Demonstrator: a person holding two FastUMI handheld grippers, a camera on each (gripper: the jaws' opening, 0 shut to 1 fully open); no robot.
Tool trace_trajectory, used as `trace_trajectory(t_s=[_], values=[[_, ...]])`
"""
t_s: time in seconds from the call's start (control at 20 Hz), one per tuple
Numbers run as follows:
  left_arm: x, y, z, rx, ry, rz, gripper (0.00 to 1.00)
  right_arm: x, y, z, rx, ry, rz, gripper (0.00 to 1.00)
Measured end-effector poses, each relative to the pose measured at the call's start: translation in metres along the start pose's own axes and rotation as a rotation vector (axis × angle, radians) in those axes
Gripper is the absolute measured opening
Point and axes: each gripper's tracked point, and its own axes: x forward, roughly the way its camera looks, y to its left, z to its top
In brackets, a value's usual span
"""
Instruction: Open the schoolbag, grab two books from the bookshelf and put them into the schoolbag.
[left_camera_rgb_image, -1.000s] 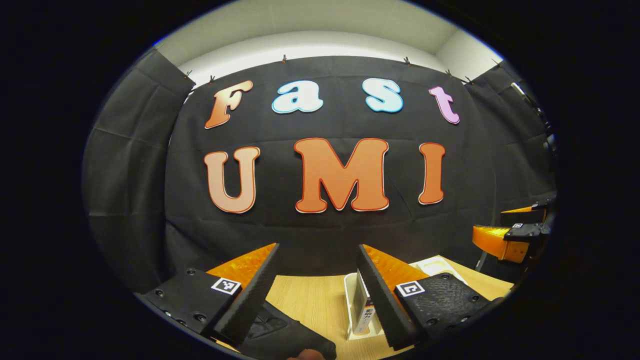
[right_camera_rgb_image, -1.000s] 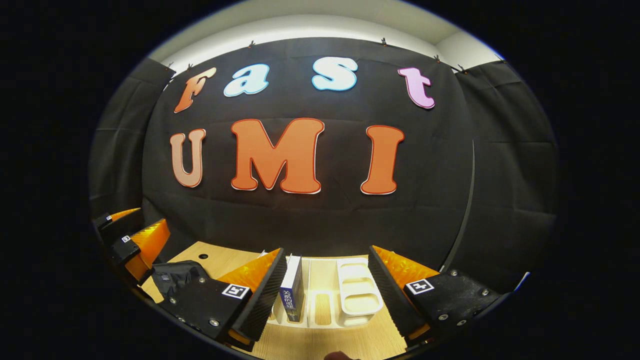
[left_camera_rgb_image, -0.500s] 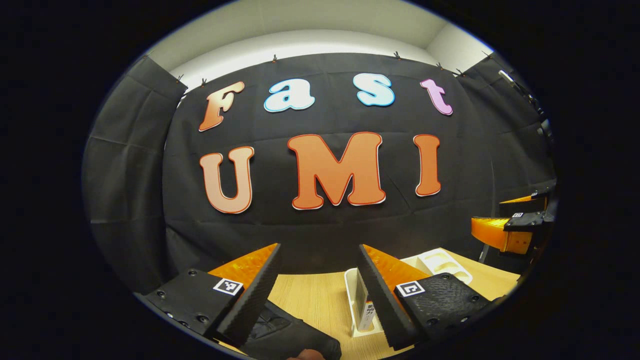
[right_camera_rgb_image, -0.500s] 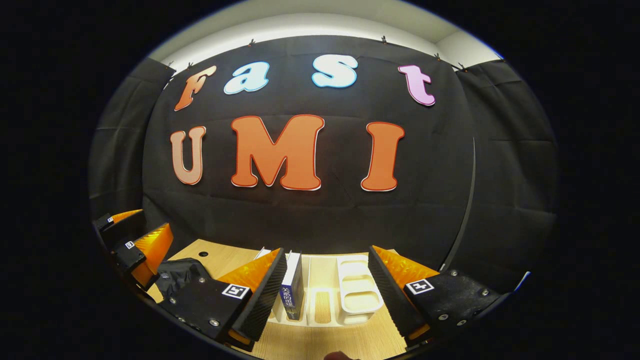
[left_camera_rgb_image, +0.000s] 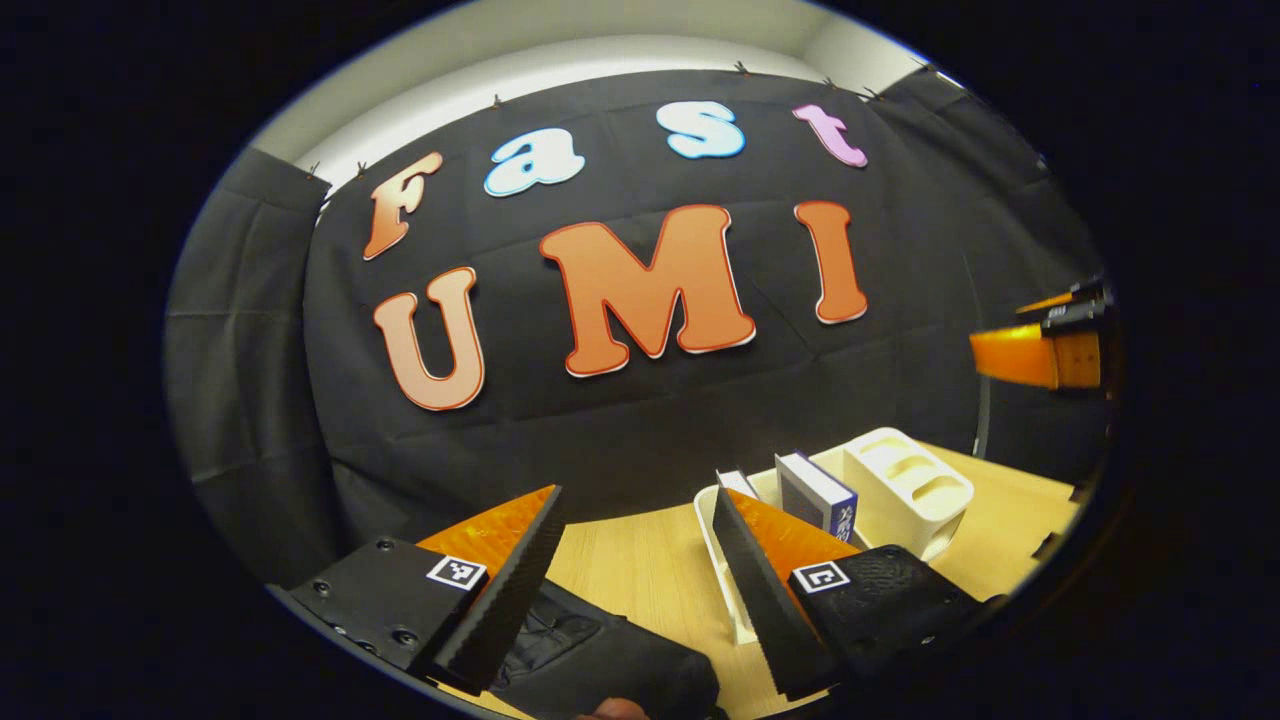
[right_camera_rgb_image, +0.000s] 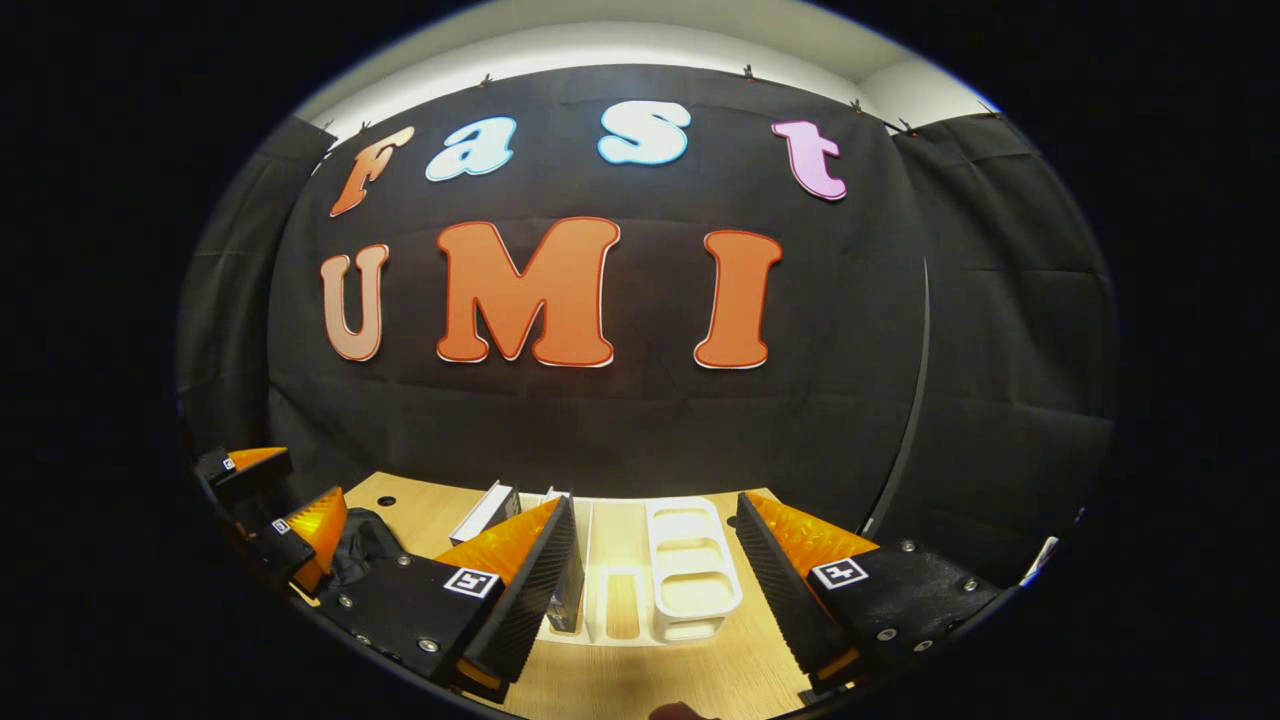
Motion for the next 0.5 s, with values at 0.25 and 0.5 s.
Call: trace_trajectory(t_s=[0.25,0.5], values=[[0.008,-0.018,-0.066,0.164,0.134,-0.02,0.96,0.006,-0.031,-0.021,0.029,0.038,-0.058,0.98],[0.001,-0.036,-0.14,0.336,0.262,-0.057,0.98,0.014,-0.055,-0.049,0.033,0.09,-0.103,0.98]])
